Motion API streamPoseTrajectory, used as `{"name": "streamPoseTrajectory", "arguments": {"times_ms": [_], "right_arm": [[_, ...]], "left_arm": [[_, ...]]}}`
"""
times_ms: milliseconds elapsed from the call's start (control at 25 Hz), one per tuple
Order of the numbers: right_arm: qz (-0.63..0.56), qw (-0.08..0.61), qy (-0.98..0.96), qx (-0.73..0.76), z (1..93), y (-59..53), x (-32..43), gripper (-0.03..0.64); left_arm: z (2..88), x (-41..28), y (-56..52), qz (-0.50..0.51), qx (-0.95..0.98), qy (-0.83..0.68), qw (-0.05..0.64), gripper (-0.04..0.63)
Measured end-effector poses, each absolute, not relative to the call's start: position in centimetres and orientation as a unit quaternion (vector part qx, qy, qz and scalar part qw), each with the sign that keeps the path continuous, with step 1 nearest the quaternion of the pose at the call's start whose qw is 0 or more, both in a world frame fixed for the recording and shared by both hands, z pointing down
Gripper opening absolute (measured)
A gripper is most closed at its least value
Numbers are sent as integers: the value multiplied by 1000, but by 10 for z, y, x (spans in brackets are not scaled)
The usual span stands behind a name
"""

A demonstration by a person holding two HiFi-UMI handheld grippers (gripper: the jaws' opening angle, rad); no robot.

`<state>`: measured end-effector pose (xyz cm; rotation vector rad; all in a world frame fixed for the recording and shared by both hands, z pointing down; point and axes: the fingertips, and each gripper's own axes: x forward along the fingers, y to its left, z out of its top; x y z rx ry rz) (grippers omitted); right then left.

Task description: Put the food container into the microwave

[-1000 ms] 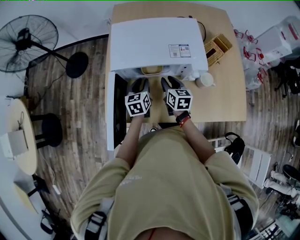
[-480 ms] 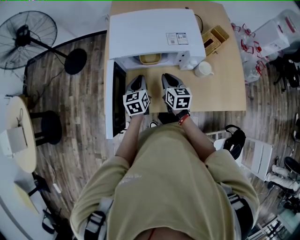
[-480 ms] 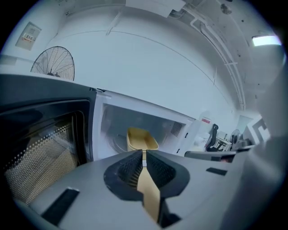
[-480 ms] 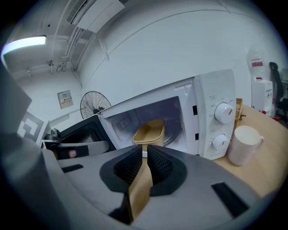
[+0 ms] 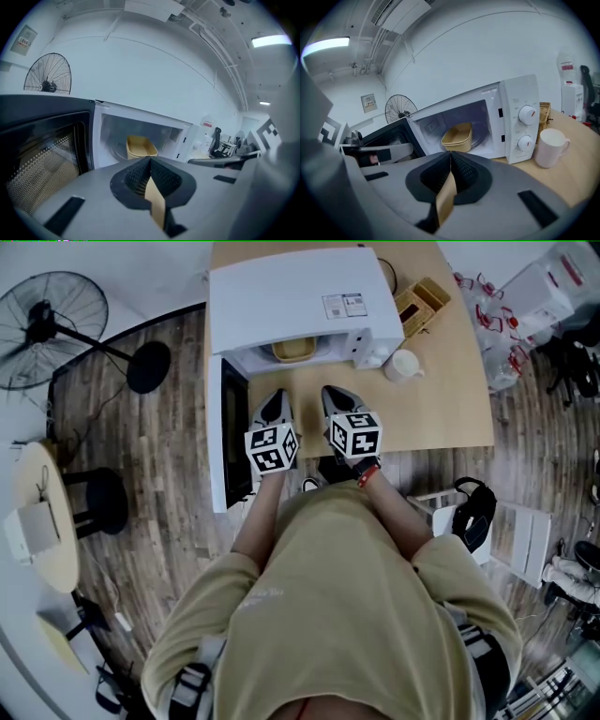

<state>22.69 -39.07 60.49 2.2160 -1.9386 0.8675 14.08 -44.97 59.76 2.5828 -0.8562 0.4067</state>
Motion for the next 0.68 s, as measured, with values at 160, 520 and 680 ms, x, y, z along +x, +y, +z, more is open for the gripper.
{"name": "streamPoseTrajectory", "arguments": {"times_ms": [160, 520, 680], "right_arm": [[278, 34, -628, 726, 603, -393, 230, 25], [276, 44, -635, 720, 604, -410, 232, 25], [280, 48, -635, 719, 609, -420, 238, 25]], "left_arm": [[598, 140, -450, 143, 922, -302, 197, 20], [603, 147, -464, 142, 920, -298, 212, 20], [611, 150, -474, 138, 914, -295, 243, 20]]}}
